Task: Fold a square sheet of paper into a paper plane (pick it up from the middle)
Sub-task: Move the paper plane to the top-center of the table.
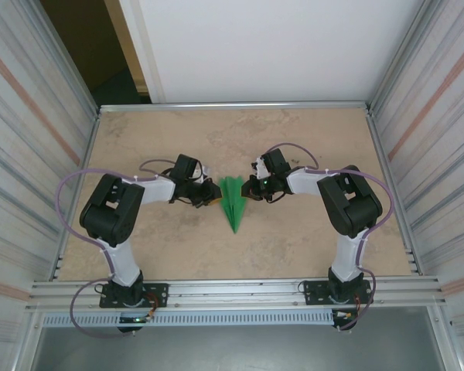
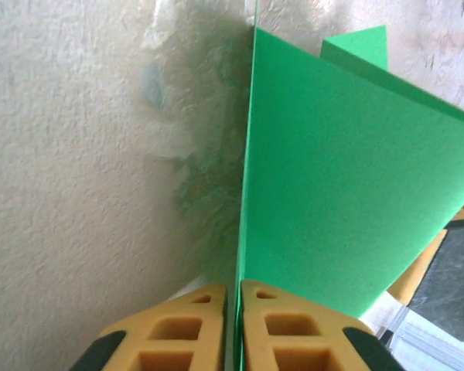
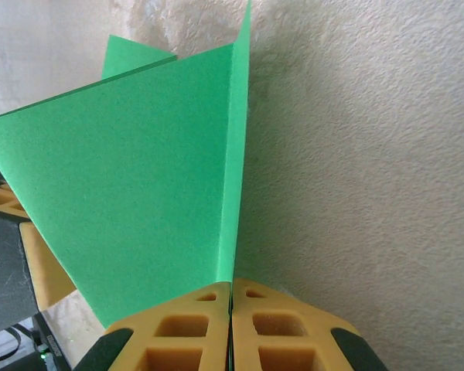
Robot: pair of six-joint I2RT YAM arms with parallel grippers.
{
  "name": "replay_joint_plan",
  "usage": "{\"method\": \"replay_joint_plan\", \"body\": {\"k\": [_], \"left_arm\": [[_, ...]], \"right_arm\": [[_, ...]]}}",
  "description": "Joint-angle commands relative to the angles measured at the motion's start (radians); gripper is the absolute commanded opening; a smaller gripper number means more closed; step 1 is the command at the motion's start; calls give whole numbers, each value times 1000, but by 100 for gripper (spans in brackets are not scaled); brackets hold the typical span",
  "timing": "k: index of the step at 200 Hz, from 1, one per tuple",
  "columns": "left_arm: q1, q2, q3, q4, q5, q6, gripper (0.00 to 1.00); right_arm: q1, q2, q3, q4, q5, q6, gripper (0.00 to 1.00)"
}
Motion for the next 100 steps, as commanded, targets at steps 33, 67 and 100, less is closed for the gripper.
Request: {"method": "replay_joint_plan", "body": {"k": [33,67,100], "left_arm": [[-2,-87,12,-82,-75,68,3],[-3,-111,-2,-108,-120,82,3],[-3,-87,-17,-73,-113,49,3]], "right_arm": [[-24,-40,-18,-20,39,-27,9],[-25,-36,-19,-26,47,-25,10],[-22,-31,-13,-42,64,-11,21]]}}
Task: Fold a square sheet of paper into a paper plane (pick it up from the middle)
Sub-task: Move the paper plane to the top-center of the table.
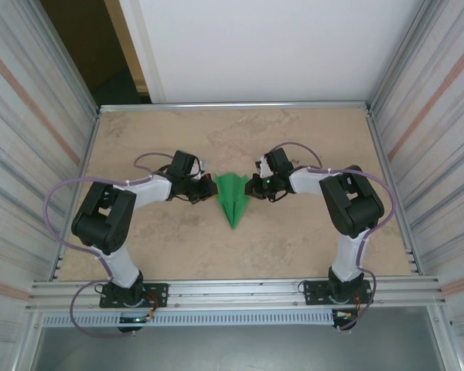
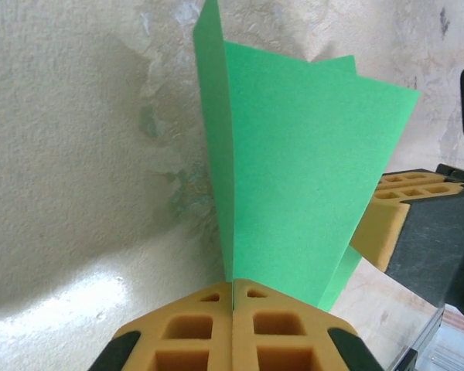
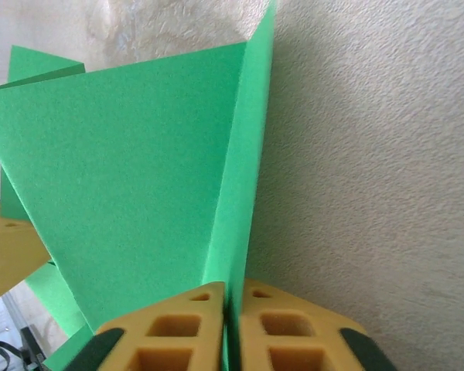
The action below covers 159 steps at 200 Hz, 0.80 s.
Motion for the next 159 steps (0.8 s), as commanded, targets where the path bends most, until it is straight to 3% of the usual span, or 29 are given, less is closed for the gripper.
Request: {"method": "replay_joint_plan", "body": {"k": [1,26,48,100,159], "left_arm": [[-3,-2,-19,-5,-16,-3,3],[-3,-2,-22,1,-15,-8,3],[-3,-6,-21,-2,-17,-12,3],[-3,-8,-21,-4,-19,-20,3],[-3,-2,-21,-2,-13,-25,3]], "right_arm": [[-2,-24,-6,-35,27,-12,21],[3,-75,1,-77,60,-15,41],[27,-149,16,-147,148,-48,49],[201,-176,58,-269,317,-59,56],[305,-76,116,-262,276,-33,60]]}}
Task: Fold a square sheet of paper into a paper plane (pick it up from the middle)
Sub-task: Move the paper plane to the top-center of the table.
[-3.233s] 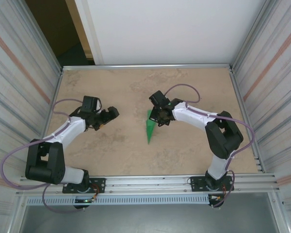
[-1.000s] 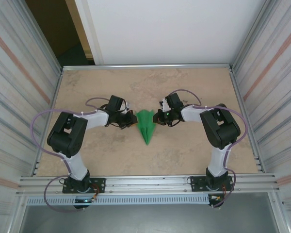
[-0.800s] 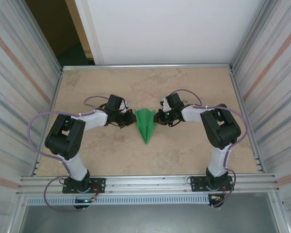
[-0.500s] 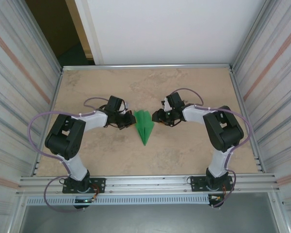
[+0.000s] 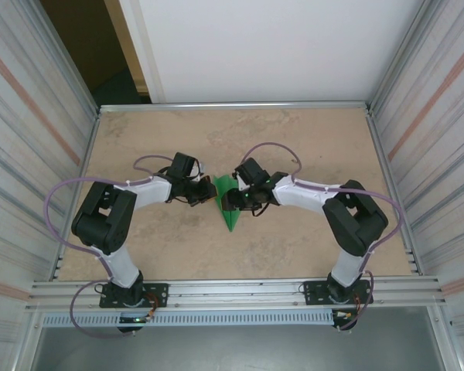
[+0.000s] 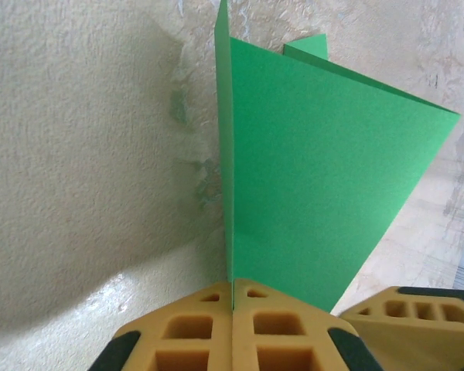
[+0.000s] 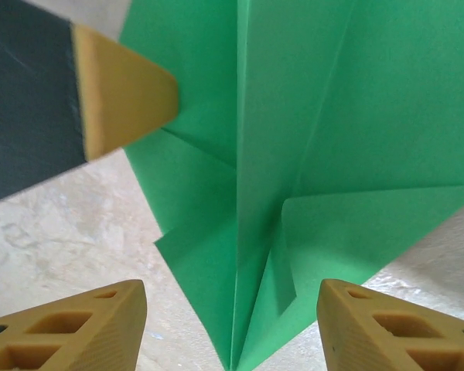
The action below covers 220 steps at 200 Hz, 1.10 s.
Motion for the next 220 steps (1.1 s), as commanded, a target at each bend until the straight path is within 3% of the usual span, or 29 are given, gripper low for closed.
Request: {"method": "replay_joint_plan", "body": {"k": [1,60,148,220], "left_arm": [[-3,-3,-6,-1,-3,-13,3],[-3,-4,-6,-3,3,-13,3],[-3,-7,-9,-6,-4,-13,3],[-3,-9,-12,-6,-3,-15,5]], "right_arm": [[16,41,51,-26,-6,-3,60],[34,113,129,-93,48,-39,58],[34,132,144,-142,117,-20,37],[39,175,181,-158,119,-2,34]]}}
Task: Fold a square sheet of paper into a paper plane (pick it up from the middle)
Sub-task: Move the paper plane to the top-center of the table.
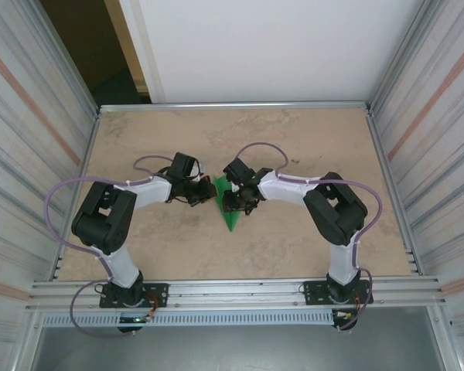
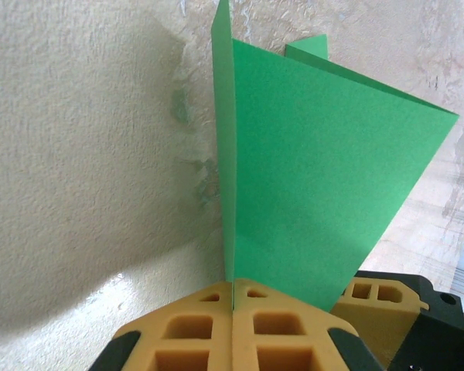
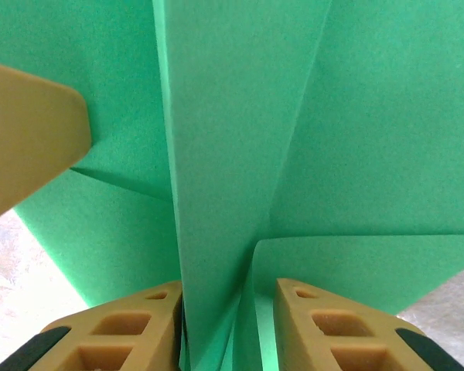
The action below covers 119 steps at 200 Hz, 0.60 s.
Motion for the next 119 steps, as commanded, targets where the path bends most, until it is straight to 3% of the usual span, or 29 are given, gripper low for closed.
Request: {"method": "replay_joint_plan", "body": {"k": [1,29,66,119], "left_arm": [[-3,-9,-12,-5,-3,-8,5],[0,-29,-9,-19,-10,-4,10],[34,-82,-22,-47,-33,5,17],[134,-196,-64,-149,-106,45,43]], "right_arm": [[11,26,33,-32,22,17,34],[10,35,46,-45,31,18,27],[-4,16,60,-88,89,14,10],[-145,-43,63,-155,205,-55,8]]}}
